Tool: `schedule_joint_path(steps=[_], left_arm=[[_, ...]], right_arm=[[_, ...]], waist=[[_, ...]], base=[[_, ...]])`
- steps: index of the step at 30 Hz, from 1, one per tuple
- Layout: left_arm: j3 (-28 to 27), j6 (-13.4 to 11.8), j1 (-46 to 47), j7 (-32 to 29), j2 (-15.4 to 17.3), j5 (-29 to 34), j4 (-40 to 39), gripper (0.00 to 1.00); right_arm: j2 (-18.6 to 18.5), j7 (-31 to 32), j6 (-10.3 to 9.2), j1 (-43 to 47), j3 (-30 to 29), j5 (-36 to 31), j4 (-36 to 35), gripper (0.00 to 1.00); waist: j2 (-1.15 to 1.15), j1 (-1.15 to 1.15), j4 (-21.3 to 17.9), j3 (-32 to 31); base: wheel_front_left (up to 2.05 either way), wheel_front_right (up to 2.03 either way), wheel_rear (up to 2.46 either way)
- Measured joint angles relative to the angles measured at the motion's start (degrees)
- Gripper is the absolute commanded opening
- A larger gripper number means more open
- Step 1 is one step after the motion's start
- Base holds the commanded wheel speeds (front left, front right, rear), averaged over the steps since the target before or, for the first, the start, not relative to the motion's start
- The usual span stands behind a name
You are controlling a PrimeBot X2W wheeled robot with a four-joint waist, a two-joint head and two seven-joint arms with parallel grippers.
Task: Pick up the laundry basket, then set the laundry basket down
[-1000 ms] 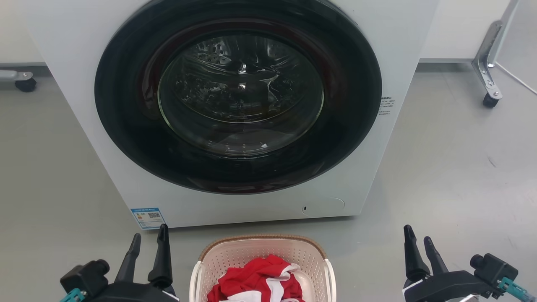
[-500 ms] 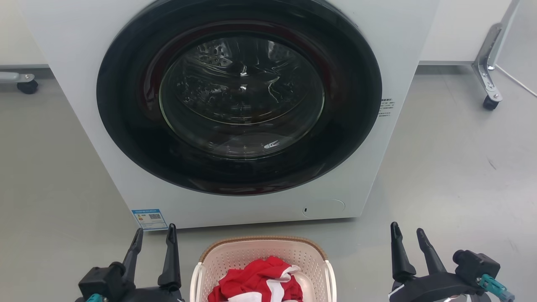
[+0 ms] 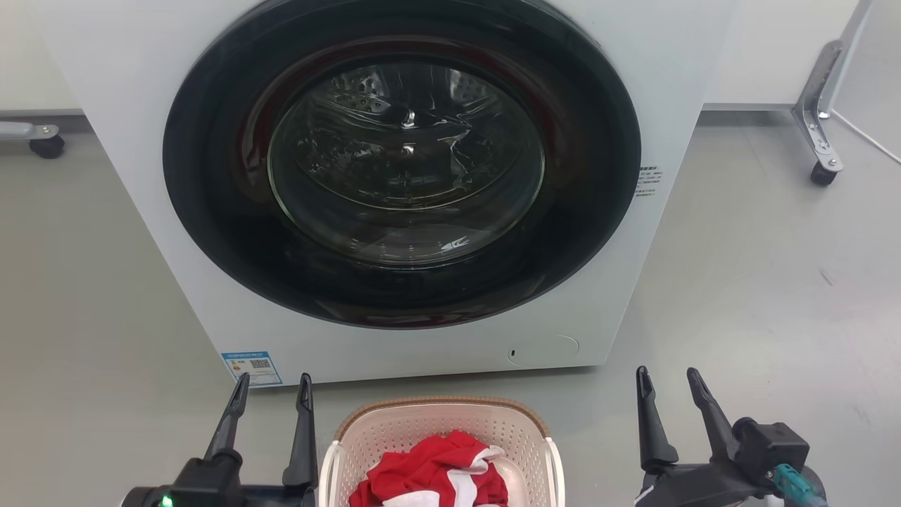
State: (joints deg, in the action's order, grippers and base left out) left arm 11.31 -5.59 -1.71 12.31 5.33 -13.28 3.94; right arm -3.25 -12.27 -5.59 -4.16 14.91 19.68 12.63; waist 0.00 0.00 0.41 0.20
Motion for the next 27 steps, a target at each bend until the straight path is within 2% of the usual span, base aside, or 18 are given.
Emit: schedule_joint_path(steps=[10, 27], left_arm=[[1.15, -1.22, -0.11, 2.01, 0.09, 7.93, -1.44, 1.0], [0.45, -1.44, -0.91, 2.18, -0.01, 7.26, -0.29, 1.0]], right_arm=[[-0.08, -2.01, -1.24, -0.02, 1.49, -8.24, -1.4, 1.0], [-0.08, -2.02, -1.47, -0.04, 0.64, -8.72, -1.62, 1.0]], waist=[[0.0, 0.0, 0.04, 0.09], [0.0, 0.0, -0.12, 0.16]], base=[[0.0, 0.0, 0.0], [0.0, 0.0, 0.0]])
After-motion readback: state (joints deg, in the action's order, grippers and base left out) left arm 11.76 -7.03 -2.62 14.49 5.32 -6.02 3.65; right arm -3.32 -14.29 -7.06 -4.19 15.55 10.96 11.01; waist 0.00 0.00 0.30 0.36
